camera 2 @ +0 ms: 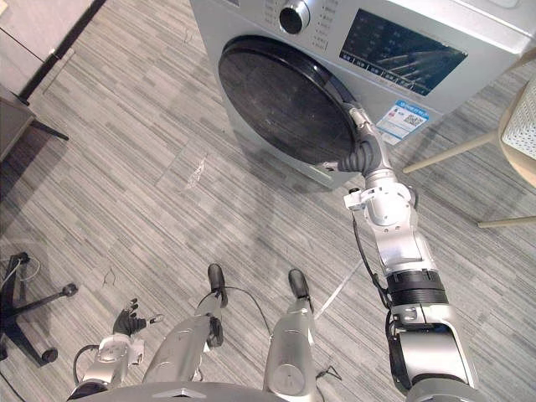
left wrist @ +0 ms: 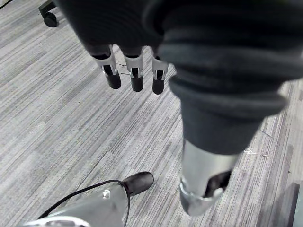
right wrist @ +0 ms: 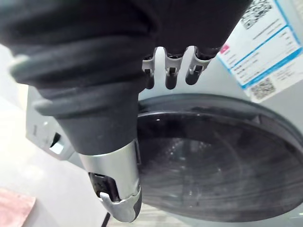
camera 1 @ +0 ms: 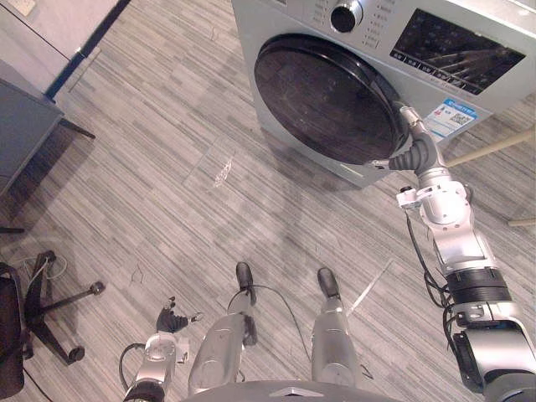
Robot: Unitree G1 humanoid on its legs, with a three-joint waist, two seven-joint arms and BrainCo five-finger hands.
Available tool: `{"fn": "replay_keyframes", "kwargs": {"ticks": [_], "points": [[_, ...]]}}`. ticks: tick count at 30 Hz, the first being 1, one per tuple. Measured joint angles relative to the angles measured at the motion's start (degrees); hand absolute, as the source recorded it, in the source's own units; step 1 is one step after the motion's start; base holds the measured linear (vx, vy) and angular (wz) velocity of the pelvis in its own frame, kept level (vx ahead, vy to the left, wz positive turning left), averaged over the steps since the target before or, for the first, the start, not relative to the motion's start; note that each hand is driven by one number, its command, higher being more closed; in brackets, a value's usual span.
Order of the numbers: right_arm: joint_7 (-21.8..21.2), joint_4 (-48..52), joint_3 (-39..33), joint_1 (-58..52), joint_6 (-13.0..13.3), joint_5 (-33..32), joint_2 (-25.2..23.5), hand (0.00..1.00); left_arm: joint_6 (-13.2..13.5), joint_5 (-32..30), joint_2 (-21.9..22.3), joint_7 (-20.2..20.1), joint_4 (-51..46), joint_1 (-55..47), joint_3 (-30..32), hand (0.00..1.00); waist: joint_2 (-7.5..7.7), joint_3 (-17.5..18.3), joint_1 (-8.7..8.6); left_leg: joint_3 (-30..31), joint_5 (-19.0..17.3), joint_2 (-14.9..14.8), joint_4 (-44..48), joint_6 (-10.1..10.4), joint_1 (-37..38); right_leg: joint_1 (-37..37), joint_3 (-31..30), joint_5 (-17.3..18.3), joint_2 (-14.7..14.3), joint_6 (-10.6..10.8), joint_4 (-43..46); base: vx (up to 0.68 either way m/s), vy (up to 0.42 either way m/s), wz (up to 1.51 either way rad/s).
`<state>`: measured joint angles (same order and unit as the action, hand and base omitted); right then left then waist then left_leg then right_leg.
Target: Pick up the laundry basket with both hands and put the clothes into the washing machine.
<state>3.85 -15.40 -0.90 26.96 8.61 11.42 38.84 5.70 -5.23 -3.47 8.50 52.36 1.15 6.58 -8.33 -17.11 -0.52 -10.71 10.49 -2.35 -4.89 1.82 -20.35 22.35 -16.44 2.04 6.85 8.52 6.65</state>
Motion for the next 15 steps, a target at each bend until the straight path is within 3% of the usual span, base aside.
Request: {"fn": "replay_keyframes", "kwargs": {"ticks": [4, 9, 11, 15], "points": [[0.04, -11.05, 0.75, 4.62, 0.07, -0.12, 0.51, 0.00, 0.49, 0.71, -0.04, 0.04, -1.35, 0.31, -0.78, 0.00, -0.28, -1.19, 0.44, 0.60, 1.01, -0.24, 0.00, 0.03, -1.96, 1.84, 0.18, -0.81, -0.29, 0.25, 0.10, -0.06, 0.004, 0.04], [1.38, -28.16, 4.29, 18.53, -1.63, -0.24, 4.47, 0.00, 1.24, 4.09, -0.26, 0.09, -5.10, 1.02, -4.78, 0.00, -2.60, -5.56, 1.84, 2.02, 2.35, -0.14, 0.01, 0.15, -4.82, 4.04, 1.44, -1.86, -0.31, 0.66, 0.51, -0.07, 0.017, 0.14], [3.23, -31.24, 4.25, 21.44, -2.92, -0.54, 4.37, 0.00, 1.35, 5.19, -0.29, 0.35, -5.89, 1.33, -5.76, 0.00, -3.40, -6.22, 2.60, 2.65, 2.62, -0.09, 0.01, 0.25, -5.18, 4.15, 1.88, -1.94, -0.29, 0.74, 0.62, -0.04, 0.013, 0.12], [6.15, -30.64, 4.16, 21.46, -3.87, -1.78, 3.28, 0.00, 1.77, 6.45, -0.76, 1.54, -6.72, 1.58, -6.65, 0.00, -3.46, -6.23, 2.79, 3.33, 3.19, -0.19, 0.03, 0.40, -6.68, 5.46, 2.65, -2.08, -0.35, 0.77, 1.06, -0.02, 0.003, 0.07]]}}
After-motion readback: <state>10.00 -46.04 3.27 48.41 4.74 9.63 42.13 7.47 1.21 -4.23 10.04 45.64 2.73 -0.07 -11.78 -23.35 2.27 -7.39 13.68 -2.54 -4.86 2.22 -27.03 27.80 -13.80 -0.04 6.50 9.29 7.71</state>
